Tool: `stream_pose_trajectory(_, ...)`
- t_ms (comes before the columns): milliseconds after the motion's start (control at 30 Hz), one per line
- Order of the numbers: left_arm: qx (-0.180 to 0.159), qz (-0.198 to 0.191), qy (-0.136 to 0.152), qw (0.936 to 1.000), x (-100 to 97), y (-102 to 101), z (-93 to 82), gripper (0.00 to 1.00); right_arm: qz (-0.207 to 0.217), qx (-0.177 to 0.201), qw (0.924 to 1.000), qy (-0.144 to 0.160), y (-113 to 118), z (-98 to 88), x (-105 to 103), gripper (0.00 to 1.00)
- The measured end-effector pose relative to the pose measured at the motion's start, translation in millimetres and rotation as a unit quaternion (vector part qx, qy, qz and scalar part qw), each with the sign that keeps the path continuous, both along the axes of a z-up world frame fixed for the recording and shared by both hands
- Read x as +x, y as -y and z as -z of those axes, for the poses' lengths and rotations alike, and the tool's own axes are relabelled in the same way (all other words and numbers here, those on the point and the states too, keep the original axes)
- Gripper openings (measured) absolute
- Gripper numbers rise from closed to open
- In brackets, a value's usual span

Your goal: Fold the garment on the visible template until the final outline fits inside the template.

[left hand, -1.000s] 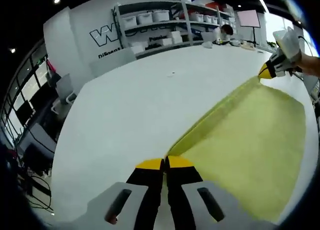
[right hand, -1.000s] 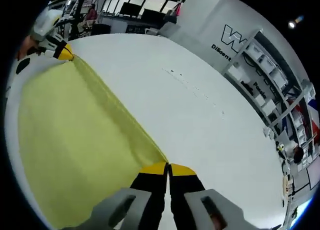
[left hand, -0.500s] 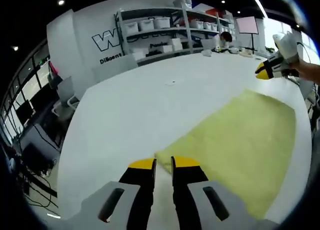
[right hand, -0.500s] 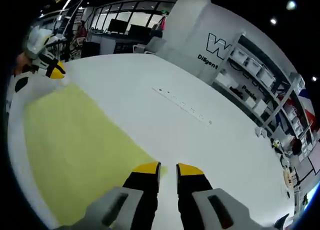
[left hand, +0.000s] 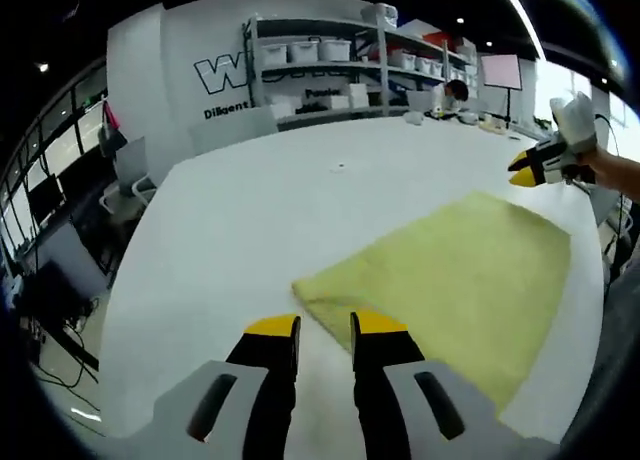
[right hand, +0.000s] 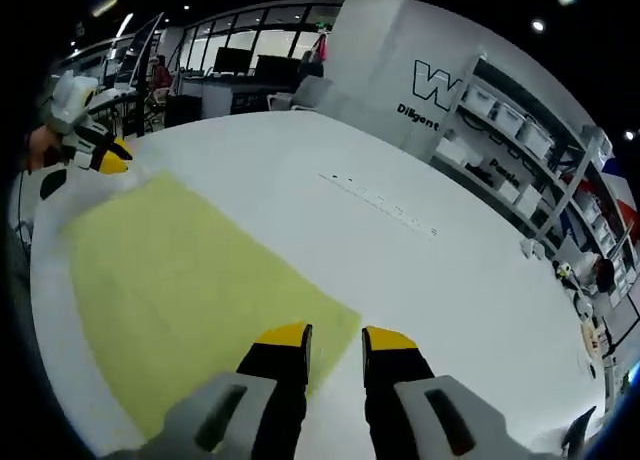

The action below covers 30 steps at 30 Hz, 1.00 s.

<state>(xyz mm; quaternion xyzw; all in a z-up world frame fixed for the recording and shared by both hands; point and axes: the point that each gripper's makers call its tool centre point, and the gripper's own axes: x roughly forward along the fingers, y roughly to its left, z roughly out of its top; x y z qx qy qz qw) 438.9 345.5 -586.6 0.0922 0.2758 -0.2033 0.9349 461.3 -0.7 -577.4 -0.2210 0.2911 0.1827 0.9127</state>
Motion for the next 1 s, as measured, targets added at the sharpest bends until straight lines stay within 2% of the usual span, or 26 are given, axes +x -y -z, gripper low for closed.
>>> stream_pose_trajectory(100, -0.005, 0.003, -0.009, 0.9999, -7.4, 1.4, 4.0, 0.15, 0.001, 0.005, 1.0, -0.003, -1.3, 0.1, -4.4, 0.17)
stream_pose_trajectory(167, -0.024, 0.004, -0.026, 0.9994, -16.1, 4.7, 7.3, 0.15, 0.0, 0.006, 1.0, -0.005, -2.0, 0.7, -7.5, 0.18)
stream_pose_trajectory(233, -0.033, 0.006, -0.03, 0.999, -21.8, 6.1, 8.6, 0.17, 0.0, 0.009, 0.9999, -0.008, -2.7, 0.9, -12.3, 0.19)
stream_pose_trajectory(433, -0.062, 0.008, -0.052, 0.9966, -36.5, 9.7, 13.2, 0.26, 0.002, 0.02, 0.9997, -0.017, -2.8, 4.2, -26.0, 0.21)
stream_pose_trajectory(567, -0.062, 0.013, -0.064, 0.9959, -47.0, 12.2, 19.0, 0.29, 0.0, 0.026, 0.9994, -0.024, -5.1, 8.0, -36.4, 0.22)
stream_pose_trajectory(633, -0.067, 0.003, -0.079, 0.9946, -53.6, 11.7, 22.4, 0.3, 0.0, 0.029, 0.9991, -0.03, -5.9, 11.2, -41.7, 0.23)
stream_pose_trajectory(767, -0.082, 0.0, -0.08, 0.9934, -61.9, 16.3, 19.3, 0.33, 0.0, 0.037, 0.9985, -0.04, -6.2, 16.0, -50.8, 0.24)
stream_pose_trajectory(867, -0.075, -0.001, -0.088, 0.9933, -65.9, 16.8, 24.6, 0.36, 0.004, 0.049, 0.9978, -0.043, -4.7, 18.0, -58.2, 0.25)
stream_pose_trajectory(1000, -0.065, -0.006, -0.099, 0.993, -72.0, 18.1, 30.5, 0.45, 0.012, 0.074, 0.9949, -0.067, -3.6, 24.0, -70.9, 0.3)
